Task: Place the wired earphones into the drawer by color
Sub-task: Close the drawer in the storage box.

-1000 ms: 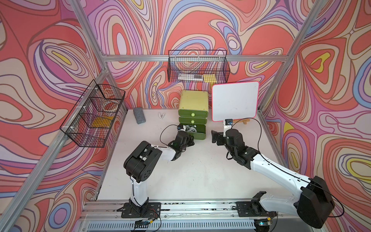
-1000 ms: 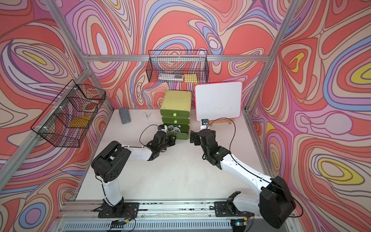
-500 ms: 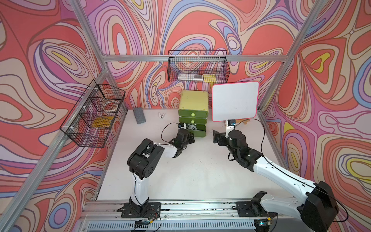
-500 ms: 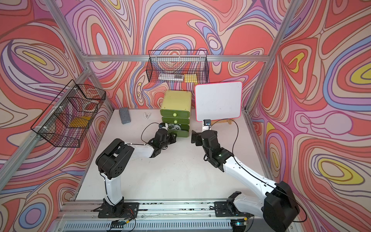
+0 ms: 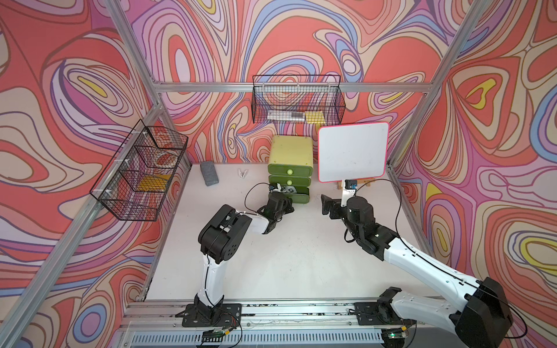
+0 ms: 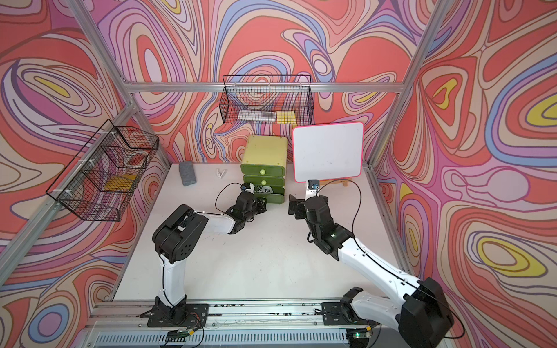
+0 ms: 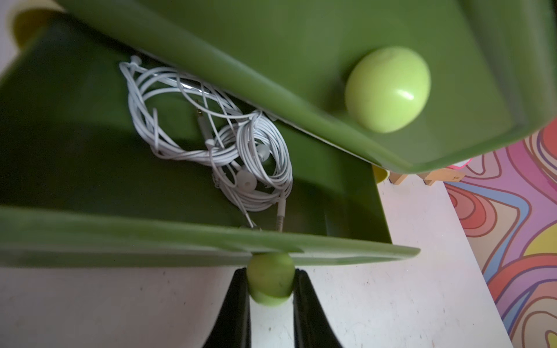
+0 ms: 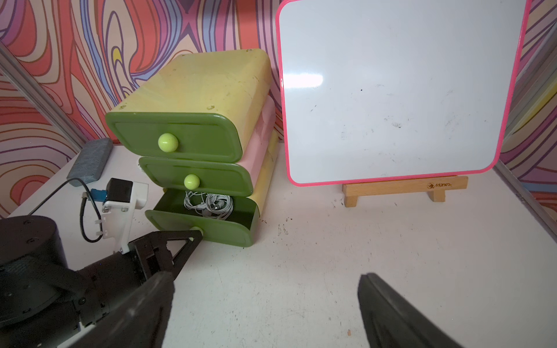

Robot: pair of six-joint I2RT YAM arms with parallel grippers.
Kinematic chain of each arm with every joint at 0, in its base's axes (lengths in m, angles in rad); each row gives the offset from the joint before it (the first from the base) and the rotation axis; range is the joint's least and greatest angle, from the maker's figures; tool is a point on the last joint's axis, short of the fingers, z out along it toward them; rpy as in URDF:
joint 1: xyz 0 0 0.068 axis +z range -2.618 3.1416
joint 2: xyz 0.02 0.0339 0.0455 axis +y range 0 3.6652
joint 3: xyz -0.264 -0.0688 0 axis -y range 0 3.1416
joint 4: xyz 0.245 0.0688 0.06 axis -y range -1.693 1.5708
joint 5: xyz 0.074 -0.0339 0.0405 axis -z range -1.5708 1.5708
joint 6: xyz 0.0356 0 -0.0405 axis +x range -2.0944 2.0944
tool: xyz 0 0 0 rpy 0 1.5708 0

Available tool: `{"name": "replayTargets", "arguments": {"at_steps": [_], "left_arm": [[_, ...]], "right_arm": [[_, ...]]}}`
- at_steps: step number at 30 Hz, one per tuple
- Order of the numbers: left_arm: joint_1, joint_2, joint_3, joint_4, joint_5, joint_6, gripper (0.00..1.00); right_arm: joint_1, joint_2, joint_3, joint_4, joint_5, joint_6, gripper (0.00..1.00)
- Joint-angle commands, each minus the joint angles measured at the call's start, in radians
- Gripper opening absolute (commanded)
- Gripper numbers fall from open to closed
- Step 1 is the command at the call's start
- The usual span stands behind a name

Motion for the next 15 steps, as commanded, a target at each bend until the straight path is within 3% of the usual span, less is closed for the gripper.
{"name": "replayTargets", "arguments": {"at_steps": [1, 15], "left_arm": [[0.01, 0.024, 0.031, 0.084, -0.027, 0.024, 0.18], [0.025, 0.09, 0.063, 0.168, -0.041, 0.022, 0.21]], "right_arm": [[-0.006, -0.011, -0.014, 0.015, 0.015, 0.002, 0.97], [-0.004, -0.017, -0.02, 0.021, 0.017, -0.001, 0.97]]}}
